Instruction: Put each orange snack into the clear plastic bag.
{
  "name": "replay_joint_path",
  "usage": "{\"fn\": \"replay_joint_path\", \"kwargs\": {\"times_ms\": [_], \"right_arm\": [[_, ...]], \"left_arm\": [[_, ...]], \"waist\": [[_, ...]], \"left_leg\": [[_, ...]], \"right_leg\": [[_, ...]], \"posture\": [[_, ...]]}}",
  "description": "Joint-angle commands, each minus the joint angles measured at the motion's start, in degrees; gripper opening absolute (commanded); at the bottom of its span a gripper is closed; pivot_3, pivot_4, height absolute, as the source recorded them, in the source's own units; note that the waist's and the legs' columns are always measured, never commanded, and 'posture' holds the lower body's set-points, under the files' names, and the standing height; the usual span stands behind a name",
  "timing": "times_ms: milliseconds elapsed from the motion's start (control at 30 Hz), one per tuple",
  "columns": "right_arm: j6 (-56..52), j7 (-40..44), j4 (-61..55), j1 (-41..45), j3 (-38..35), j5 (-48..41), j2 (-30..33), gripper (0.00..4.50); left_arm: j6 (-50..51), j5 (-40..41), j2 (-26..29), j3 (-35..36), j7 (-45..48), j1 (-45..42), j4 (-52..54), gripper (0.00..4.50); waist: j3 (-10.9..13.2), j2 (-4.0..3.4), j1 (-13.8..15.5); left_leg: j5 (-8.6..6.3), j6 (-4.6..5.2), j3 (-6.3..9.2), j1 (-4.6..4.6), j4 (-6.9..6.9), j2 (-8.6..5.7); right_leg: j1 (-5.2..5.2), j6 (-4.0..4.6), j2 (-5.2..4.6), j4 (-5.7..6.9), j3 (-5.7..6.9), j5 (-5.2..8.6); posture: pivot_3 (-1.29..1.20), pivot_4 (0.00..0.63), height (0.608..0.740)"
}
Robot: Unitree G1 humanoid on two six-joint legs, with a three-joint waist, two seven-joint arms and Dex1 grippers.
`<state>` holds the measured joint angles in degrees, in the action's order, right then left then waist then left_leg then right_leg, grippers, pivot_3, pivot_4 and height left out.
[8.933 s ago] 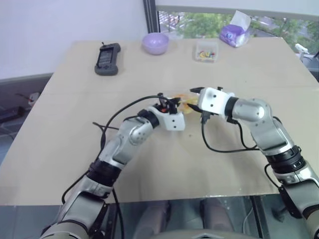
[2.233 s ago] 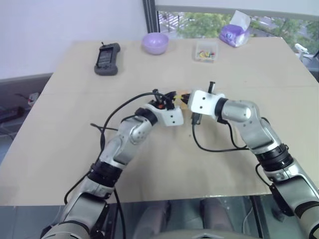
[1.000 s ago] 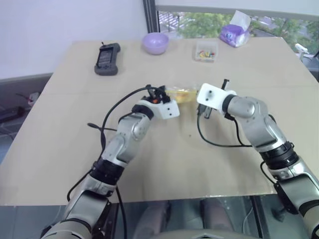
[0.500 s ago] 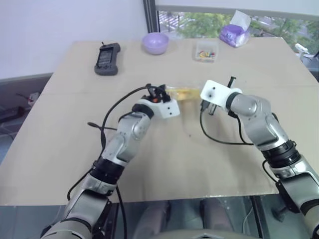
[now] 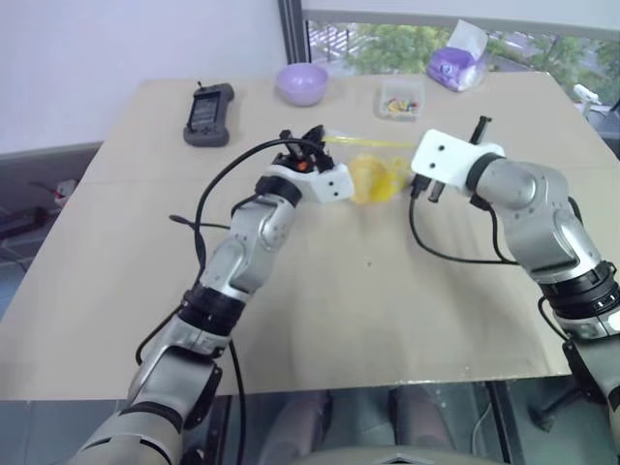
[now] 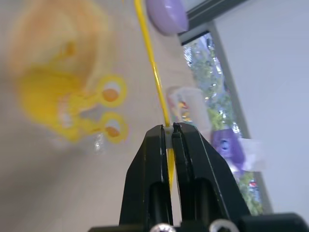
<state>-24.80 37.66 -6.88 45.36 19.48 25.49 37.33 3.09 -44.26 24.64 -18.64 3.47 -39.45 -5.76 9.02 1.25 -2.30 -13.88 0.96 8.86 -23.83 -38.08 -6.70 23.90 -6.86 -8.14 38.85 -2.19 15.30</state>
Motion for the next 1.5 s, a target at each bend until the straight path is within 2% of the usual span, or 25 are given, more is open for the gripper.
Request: {"fn": "replay_joint_path", "kwargs": {"times_ms": [33, 367, 433, 567, 767, 800, 833, 867, 900, 933, 967, 1133, 1267, 1400, 1500], "right_arm": [[-3.34, -1.39, 2.69, 0.33, -5.09, 2.55, 3.91, 0.04], [2.27, -8.93, 7.0, 5.53, -7.74, 1.95, 4.68, 0.04], [1.93, -6.35, 5.24, 4.25, -8.19, 0.27, 5.63, 0.04], [-2.01, 6.26, -5.23, -4.49, -7.62, -7.14, 8.82, 0.04], [-7.38, 13.1, -14.46, -18.6, -7.64, -13.33, 10.55, 0.04], [-7.34, 13.7, -15.05, -21.27, -7.84, -13.87, 11.36, 0.73], [-7.46, 14.07, -15.56, -23.15, -8.18, -14.39, 11.99, 0.73], [-7.57, 14.29, -16.0, -24.33, -8.65, -15.0, 12.36, 1.5], [-8.06, 14.53, -16.61, -25.21, -9.54, -16.09, 12.42, 1.72], [-8.38, 14.67, -17.01, -25.7, -10.15, -16.84, 12.43, 2.25], [-8.73, 15.35, -17.75, -26.59, -11.29, -17.9, 12.94, 2.64], [-9.19, 19.58, -20.97, -32.83, -20.5, -26.6, 15.06, 2.64], [-6.95, 20.74, -21.83, -37.67, -29.73, -34.01, 13.46, 2.64], [-10.55, 27.89, -25.32, -45.79, -41.42, -47.59, 13.18, 2.64], [-13.82, 28.92, -24.19, -48.31, -49.22, -54.13, 13.59, 2.64]], "left_arm": [[1.4, 0.78, 1.4, 4.81, -3.31, -1.89, -2.8, 0.0], [-1.48, 4.47, -0.96, 4.78, -6.05, -7.98, -7.87, 0.0], [-3.17, 6.64, -0.94, 3.96, -3.6, -6.17, -6.45, 0.0], [-2.73, 10.69, 0.84, 1.26, 7.45, 3.52, -0.52, 0.0], [0.82, 11.83, 4.99, -0.57, 20.62, 16.65, 9.76, 0.0], [2.29, 12.71, 5.05, -0.39, 22.69, 18.5, 11.81, 0.67], [3.56, 13.34, 5.18, -0.3, 24.47, 19.89, 13.39, 0.67], [4.43, 13.91, 5.51, -0.36, 26.15, 21.04, 14.57, 1.38], [4.45, 14.28, 6.28, -0.48, 27.61, 22.15, 15.76, 1.58], [4.47, 14.44, 6.76, -0.5, 28.61, 22.85, 16.59, 2.07], [4.85, 15.59, 7.09, 0.33, 29.66, 23.78, 17.69, 2.47], [13.04, 29.82, 8.49, 9.78, 38.52, 27.55, 25.24, 2.47], [23.11, 44.42, 9.43, 20.19, 44.91, 29.3, 32.15, 2.47], [36.43, 59.76, 9.83, 31.21, 48.14, 28.79, 35.63, 2.47], [39.32, 64.44, 12.16, 36.23, 49.01, 31.82, 37.72, 2.47]], "waist": [[0.0, 0.0, 0.02], [0.01, 0.02, 0.08], [0.01, 0.02, 0.08], [-0.01, 0.01, -0.04], [0.01, -0.01, 0.16], [-0.01, -0.04, 0.4], [-0.02, -0.05, 0.58], [-0.02, -0.05, 0.8], [-0.02, -0.05, 0.91], [-0.02, -0.05, 0.9], [-0.04, -0.09, 0.91], [-0.09, -0.18, 1.44], [-0.08, -0.17, 1.61], [-0.08, -0.17, 1.78], [-0.08, -0.17, 1.58]], "left_leg": [[0.0, 0.0, 0.0, 0.0, 0.0, 0.01], [0.0, 0.0, 0.0, -0.01, 0.01, -0.01], [0.0, 0.0, 0.0, -0.01, 0.04, 0.0], [0.0, 0.0, -0.01, -0.01, 0.12, 0.0], [0.0, 0.01, -0.06, -0.01, 0.12, 0.07], [-0.01, 0.02, -0.03, 0.02, 0.06, 0.08], [-0.01, 0.03, -0.03, 0.06, 0.03, 0.07], [-0.03, 0.05, -0.03, 0.13, 0.02, 0.06], [-0.03, 0.06, -0.04, 0.13, -0.02, 0.04], [-0.03, 0.06, -0.06, 0.13, -0.03, 0.07], [-0.03, 0.06, -0.06, 0.15, -0.02, 0.1], [-0.04, 0.06, -0.04, 0.13, 0.04, 0.15], [-0.05, 0.08, 0.01, 0.14, 0.02, 0.16], [-0.06, 0.09, 0.11, 0.13, 0.04, 0.16], [-0.18, 0.29, 0.13, 0.19, 0.01, 0.16]], "right_leg": [[0.0, 0.0, 0.0, 0.0, 0.0, 0.0], [0.01, 0.0, -0.02, -0.02, 0.0, 0.0], [0.01, 0.0, -0.03, -0.06, -0.01, 0.0], [0.0, 0.0, -0.03, -0.14, -0.01, 0.0], [0.09, 0.01, 0.0, -0.02, -0.11, 0.0], [0.02, 0.01, 0.0, -0.02, -0.07, 0.0], [-0.05, 0.0, -0.01, -0.02, -0.07, 0.0], [-0.13, 0.0, -0.01, -0.04, -0.07, 0.0], [-0.13, 0.0, -0.01, -0.03, -0.08, 0.0], [-0.13, 0.0, 0.01, -0.02, -0.08, 0.0], [-0.14, 0.0, 0.01, -0.01, -0.08, 0.0], [-0.14, 0.0, 0.03, -0.1, -0.06, 0.01], [-0.17, 0.0, 0.03, -0.09, -0.01, 0.01], [-0.24, 0.0, 0.03, -0.16, 0.1, 0.01], [-0.36, 0.0, 0.03, -0.22, 0.12, 0.01]], "posture": [[0.0, 0.15, 0.74], [0.0, 0.15, 0.74], [0.0, 0.15, 0.74], [0.0, 0.15, 0.74], [0.0, 0.15, 0.74], [0.0, 0.15, 0.74], [0.0, 0.15, 0.74], [0.0, 0.15, 0.74], [0.0, 0.15, 0.74], [0.0, 0.15, 0.74], [0.0, 0.15, 0.74], [0.0, 0.15, 0.74], [0.0, 0.15, 0.74], [0.0, 0.15, 0.74], [0.0, 0.15, 0.74]]}}
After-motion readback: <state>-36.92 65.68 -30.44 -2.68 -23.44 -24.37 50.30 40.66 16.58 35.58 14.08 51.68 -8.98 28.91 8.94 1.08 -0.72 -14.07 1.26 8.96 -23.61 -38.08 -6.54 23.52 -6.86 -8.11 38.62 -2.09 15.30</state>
